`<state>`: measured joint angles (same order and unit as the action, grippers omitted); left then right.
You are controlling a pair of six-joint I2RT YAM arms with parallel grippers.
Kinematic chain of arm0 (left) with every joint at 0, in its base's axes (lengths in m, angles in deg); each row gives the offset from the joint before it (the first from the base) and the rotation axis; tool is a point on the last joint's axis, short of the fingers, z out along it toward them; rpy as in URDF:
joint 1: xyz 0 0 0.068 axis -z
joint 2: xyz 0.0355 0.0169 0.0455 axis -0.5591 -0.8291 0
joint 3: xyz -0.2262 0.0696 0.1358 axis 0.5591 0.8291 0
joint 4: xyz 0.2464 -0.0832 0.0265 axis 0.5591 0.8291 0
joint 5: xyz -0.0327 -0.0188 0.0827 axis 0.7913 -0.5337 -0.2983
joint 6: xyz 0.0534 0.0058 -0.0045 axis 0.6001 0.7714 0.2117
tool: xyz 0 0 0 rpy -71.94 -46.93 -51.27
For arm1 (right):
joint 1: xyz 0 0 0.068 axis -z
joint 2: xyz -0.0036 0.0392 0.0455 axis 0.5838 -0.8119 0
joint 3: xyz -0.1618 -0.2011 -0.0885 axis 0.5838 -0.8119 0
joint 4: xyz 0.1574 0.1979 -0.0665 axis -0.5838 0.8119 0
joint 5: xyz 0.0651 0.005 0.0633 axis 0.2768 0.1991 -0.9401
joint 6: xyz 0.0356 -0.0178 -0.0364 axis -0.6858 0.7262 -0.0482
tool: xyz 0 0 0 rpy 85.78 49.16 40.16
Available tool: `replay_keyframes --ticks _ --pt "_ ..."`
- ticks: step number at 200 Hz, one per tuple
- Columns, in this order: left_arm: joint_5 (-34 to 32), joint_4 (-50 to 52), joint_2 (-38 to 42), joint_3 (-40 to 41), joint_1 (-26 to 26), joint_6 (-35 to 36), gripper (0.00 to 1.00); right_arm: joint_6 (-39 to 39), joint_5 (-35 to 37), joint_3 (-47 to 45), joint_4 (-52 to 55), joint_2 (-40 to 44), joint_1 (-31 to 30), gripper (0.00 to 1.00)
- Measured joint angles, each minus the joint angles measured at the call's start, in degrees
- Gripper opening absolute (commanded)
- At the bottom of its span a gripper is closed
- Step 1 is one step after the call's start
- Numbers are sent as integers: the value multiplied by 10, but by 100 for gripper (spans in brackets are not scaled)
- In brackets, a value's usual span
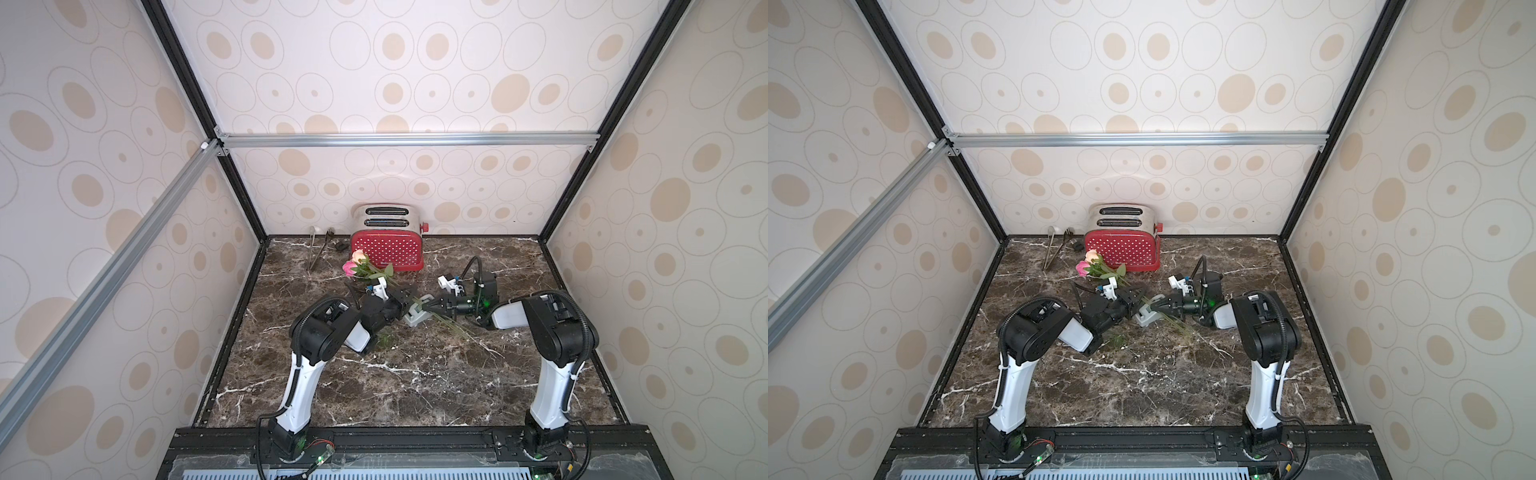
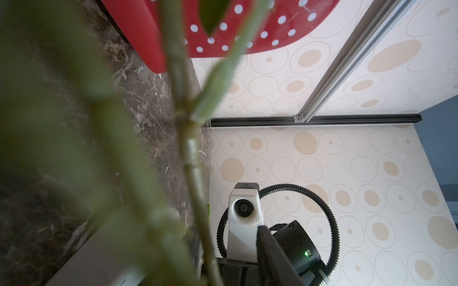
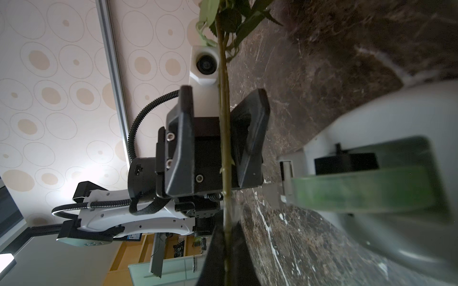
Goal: Wrap bouquets with tape
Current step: Wrap the tape around the bouquet.
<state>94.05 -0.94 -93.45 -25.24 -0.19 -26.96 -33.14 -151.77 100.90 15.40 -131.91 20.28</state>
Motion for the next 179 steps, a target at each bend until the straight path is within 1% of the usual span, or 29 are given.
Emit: replay_keyframes --ticks 20,34,59,80,107,140,167,179 --pt "0 8 4 6 0 -1 43 124 38 46 161 18 -25 0" --pt "1 20 12 16 -1 -1 43 197 75 67 248 41 -40 0" --pt "4 41 33 25 -1 -1 43 311 158 86 372 91 -58 0" --pt "9 59 45 26 -1 -1 43 388 238 94 438 127 -79 0" --pt "11 84 51 26 -1 -1 42 461 347 94 477 161 -118 0" --pt "14 119 59 26 -1 -1 39 525 491 75 482 200 -174 0" --pt "17 148 71 25 -1 -1 35 568 595 64 475 222 -216 0" --pt "18 158 74 23 -1 -2 30 584 631 61 471 225 -230 0"
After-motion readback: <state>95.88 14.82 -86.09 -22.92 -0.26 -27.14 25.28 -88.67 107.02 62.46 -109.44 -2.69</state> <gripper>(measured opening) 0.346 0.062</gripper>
